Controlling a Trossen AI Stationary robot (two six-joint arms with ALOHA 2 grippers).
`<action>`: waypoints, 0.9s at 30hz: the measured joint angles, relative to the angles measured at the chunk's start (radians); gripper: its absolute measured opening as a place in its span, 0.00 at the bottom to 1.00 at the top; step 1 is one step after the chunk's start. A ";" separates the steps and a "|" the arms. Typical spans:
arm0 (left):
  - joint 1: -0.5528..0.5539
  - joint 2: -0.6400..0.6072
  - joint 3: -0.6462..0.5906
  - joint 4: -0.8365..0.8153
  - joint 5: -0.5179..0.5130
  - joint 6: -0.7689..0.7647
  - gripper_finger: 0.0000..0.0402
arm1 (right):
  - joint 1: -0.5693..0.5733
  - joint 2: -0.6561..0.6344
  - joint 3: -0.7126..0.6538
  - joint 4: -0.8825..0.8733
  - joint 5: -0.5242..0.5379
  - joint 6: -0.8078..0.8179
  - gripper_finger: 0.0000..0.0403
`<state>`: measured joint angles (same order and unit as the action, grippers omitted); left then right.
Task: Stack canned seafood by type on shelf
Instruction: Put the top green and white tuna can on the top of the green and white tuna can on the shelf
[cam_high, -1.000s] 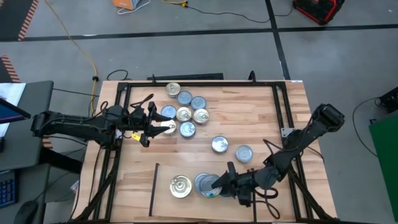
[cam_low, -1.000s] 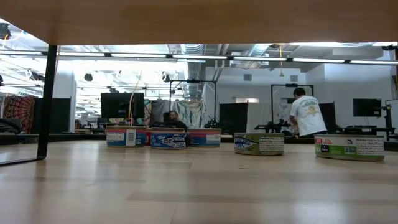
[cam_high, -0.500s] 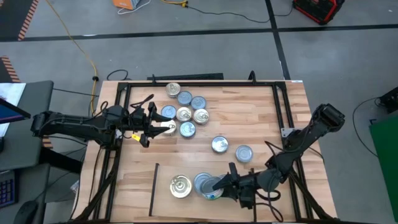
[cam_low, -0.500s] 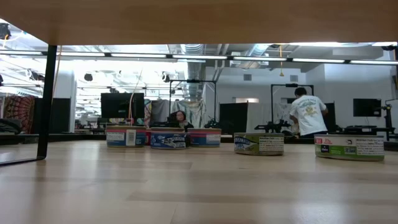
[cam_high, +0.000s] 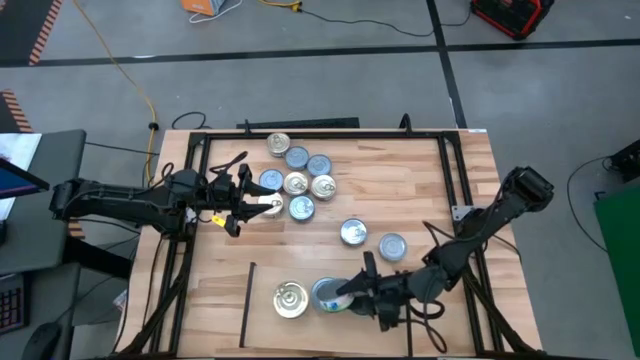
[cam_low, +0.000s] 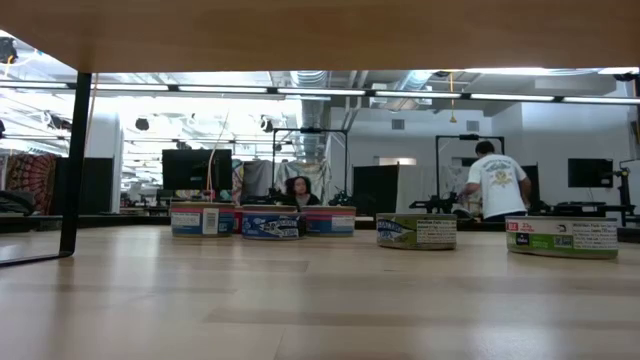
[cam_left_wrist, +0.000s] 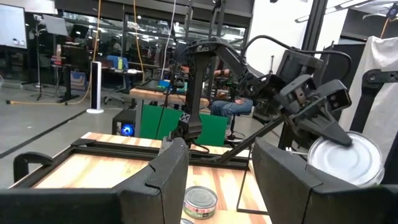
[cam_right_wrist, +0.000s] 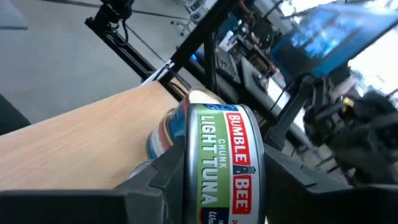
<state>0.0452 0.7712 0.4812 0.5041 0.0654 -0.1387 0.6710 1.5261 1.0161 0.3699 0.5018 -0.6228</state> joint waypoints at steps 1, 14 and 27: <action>0.000 0.000 0.000 0.000 0.000 0.000 0.42 | -0.003 0.000 0.000 0.001 0.000 0.016 0.47; 0.000 0.000 0.000 0.000 -0.003 0.000 0.42 | -0.020 0.061 0.010 0.039 -0.053 0.024 0.47; 0.000 0.000 0.000 -0.010 0.000 0.000 0.42 | -0.023 0.129 0.136 -0.106 -0.030 0.017 0.42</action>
<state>0.0456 0.7715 0.4812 0.4945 0.0659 -0.1387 0.6483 1.6550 1.1520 0.2644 0.4715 -0.6054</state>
